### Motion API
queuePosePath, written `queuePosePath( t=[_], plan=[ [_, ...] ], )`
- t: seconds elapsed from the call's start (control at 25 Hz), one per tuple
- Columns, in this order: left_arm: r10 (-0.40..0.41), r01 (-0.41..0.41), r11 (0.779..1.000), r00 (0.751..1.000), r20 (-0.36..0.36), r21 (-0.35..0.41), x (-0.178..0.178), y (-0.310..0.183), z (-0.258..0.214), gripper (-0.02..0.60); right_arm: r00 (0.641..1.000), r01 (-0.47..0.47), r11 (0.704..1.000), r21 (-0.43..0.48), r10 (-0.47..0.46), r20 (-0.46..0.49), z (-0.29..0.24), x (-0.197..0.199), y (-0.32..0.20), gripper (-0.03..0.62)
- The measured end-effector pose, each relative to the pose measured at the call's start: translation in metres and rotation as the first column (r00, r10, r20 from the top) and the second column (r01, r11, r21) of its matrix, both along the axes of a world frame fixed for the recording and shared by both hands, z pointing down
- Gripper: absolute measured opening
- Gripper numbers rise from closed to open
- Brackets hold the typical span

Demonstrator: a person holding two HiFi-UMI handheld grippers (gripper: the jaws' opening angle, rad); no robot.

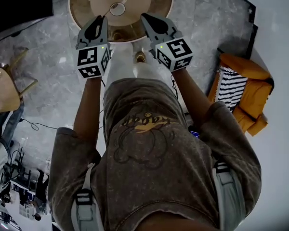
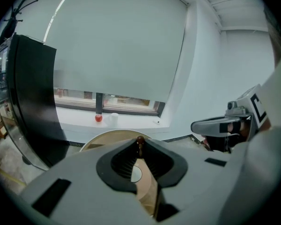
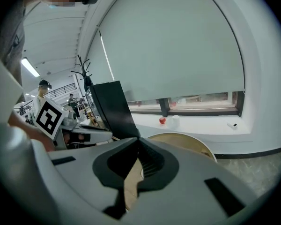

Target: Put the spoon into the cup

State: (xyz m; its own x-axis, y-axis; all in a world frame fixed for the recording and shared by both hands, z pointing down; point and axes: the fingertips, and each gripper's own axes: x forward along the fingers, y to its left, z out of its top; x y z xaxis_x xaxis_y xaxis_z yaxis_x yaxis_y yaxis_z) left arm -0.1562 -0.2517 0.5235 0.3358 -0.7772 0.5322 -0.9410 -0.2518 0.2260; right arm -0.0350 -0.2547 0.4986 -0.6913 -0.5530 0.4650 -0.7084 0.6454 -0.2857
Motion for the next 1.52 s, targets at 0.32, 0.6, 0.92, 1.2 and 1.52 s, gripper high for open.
queuePosePath(
  t=[0.32, 0.6, 0.92, 1.2, 1.52],
  plan=[
    [0.008, -0.007, 0.999, 1.0, 0.016, -0.04, -0.009, -0.005, 0.042, 0.054, 1.0, -0.02, 0.999, -0.027, 0.02, -0.009, 0.027, -0.001, -0.006, 0.018],
    [0.023, -0.023, 0.997, 1.0, 0.011, -0.079, -0.008, -0.005, 0.066, 0.054, 0.999, -0.034, 0.999, -0.039, 0.034, -0.008, 0.031, -0.005, 0.002, 0.018],
    [0.037, -0.034, 0.989, 0.999, 0.014, -0.145, -0.004, -0.01, 0.112, 0.054, 0.997, -0.079, 0.996, -0.045, 0.079, -0.001, 0.032, -0.003, 0.002, 0.018],
    [0.048, -0.041, 0.975, 0.999, 0.024, -0.219, 0.009, -0.014, 0.16, 0.054, 0.994, -0.11, 0.992, -0.061, 0.11, -0.006, 0.035, 0.011, 0.01, 0.018],
    [0.062, -0.044, 0.952, 0.997, 0.05, -0.303, 0.015, -0.016, 0.208, 0.054, 0.992, -0.127, 0.989, -0.078, 0.126, -0.016, 0.041, 0.021, 0.013, 0.018]
  ],
)
